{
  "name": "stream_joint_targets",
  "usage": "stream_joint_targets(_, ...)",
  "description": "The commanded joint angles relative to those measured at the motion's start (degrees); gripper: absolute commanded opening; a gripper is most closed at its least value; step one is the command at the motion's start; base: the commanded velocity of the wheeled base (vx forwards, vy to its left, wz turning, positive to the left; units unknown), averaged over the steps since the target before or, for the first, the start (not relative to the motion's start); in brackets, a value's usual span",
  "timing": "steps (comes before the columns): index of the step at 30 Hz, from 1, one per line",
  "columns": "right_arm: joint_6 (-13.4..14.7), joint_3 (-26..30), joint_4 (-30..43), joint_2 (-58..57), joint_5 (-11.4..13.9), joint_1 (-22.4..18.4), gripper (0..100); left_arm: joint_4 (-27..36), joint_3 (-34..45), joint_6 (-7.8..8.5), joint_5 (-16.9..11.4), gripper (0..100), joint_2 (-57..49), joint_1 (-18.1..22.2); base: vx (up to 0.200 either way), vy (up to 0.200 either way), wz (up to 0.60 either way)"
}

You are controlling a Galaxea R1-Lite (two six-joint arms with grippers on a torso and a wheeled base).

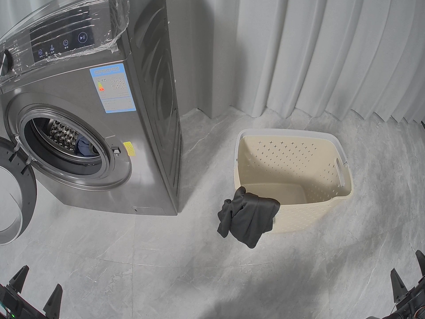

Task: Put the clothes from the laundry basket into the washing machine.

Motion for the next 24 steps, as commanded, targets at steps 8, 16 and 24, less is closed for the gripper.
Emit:
stream_joint_targets(8, 3.10, -11.65, 3.74, 19.38, 9.38, 0.60, 100, -0.01, 1.01, 0.05, -0.05, 100, 0.09, 0.02, 0.000, 0.000, 0.00)
stream_joint_targets(16, 6.17, -11.21, -11.11, 52.42, 16.06, 5.35, 100, -0.01, 1.01, 0.13, 0.04, 100, 0.09, 0.02, 0.000, 0.000, 0.00)
stream_joint_targets(24, 15.93, -9.19, -32.47, 71.14, 2.79, 21.61, 100, 0.07, 1.01, 0.05, -0.05, 100, 0.09, 0.02, 0.000, 0.000, 0.00)
